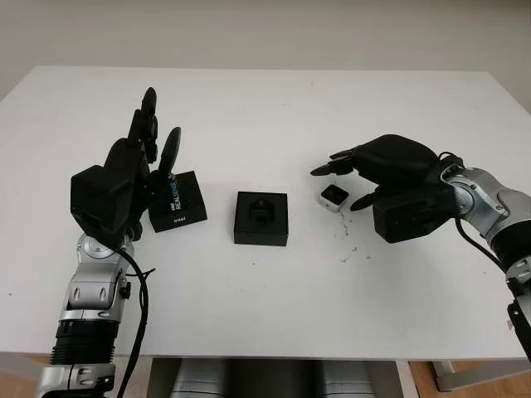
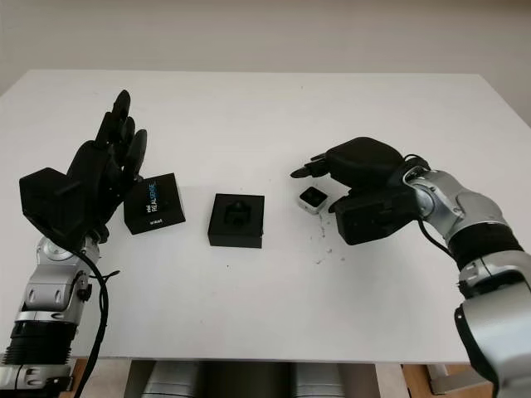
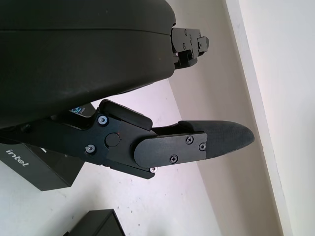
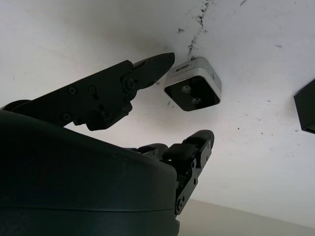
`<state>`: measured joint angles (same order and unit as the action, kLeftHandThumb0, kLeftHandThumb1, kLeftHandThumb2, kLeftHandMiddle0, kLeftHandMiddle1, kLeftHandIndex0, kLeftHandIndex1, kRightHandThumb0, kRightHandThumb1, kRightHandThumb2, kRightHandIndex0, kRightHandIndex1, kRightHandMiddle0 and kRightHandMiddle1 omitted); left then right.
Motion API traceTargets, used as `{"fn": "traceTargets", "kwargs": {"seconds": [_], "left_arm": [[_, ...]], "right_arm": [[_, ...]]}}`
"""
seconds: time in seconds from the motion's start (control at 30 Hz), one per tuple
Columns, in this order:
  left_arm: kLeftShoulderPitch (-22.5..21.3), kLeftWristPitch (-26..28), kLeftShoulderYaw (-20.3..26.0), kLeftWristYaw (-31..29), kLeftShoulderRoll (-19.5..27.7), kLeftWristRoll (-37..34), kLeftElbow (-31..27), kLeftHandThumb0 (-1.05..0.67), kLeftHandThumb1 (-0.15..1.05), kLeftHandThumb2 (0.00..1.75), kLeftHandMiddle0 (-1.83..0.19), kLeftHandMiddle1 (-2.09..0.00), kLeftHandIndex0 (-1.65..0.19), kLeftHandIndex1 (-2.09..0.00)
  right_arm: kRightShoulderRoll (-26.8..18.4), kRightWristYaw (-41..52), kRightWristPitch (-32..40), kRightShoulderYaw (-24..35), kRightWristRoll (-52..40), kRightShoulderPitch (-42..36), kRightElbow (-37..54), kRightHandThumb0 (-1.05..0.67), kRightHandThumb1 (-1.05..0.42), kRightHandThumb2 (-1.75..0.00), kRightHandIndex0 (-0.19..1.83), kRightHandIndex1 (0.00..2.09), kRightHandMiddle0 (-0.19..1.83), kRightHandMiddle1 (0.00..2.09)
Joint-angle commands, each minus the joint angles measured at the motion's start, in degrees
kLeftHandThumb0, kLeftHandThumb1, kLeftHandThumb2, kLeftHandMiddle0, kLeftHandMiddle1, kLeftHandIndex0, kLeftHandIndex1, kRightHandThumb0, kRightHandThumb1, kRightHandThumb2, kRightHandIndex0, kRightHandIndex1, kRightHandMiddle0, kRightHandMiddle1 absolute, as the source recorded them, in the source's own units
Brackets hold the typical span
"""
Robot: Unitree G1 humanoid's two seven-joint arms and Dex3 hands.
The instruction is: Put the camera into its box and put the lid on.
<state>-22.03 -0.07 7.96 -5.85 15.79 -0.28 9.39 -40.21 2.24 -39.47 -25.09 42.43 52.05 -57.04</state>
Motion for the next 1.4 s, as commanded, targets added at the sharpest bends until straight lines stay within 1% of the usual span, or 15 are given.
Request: {"fn": "traceTargets", "kwargs": {"seconds": [0.0, 0.23, 0.83, 1.1, 1.37], "left_arm": [[0.66, 0.26, 0.33, 0.27, 0.51, 0.17, -1.51, -0.77, 1.05, 0.52, 0.11, -0.05, 0.08, -0.06], [0.86, 0.44, 0.37, -0.06, 0.47, -0.15, -2.00, -0.75, 1.05, 0.53, 0.12, -0.05, 0.09, -0.05], [1.34, 1.12, 0.59, 0.09, 1.04, 0.24, -2.94, -0.78, 1.05, 0.52, 0.11, -0.06, 0.07, -0.06], [1.15, 0.90, 0.39, 0.10, 1.36, 0.90, -2.92, -0.78, 1.05, 0.53, 0.10, -0.06, 0.07, -0.06], [0.98, 0.32, 0.09, -0.22, 1.68, 0.89, -2.52, -0.76, 1.05, 0.54, 0.10, -0.05, 0.08, -0.05]], "right_arm": [[0.51, -0.87, -0.62, -0.11, -0.17, 1.72, -1.11, -0.28, -0.84, -0.06, 0.36, 0.03, 0.60, 0.08], [0.62, -0.52, -0.09, -0.23, -0.04, 2.00, -1.28, -0.29, -0.85, -0.06, 0.33, 0.03, 0.62, 0.08], [1.33, 0.12, -0.21, -1.57, 0.12, 2.71, -3.66, -0.28, -0.88, -0.06, 0.28, 0.03, 0.65, 0.07], [1.98, -0.22, -0.48, -1.79, -0.06, 2.52, -4.54, -0.31, -0.89, -0.06, 0.29, 0.05, 0.72, 0.11], [2.33, -0.93, 0.04, -2.43, 0.68, 2.60, -5.13, -0.33, -0.92, -0.06, 0.28, 0.05, 0.76, 0.13]]}}
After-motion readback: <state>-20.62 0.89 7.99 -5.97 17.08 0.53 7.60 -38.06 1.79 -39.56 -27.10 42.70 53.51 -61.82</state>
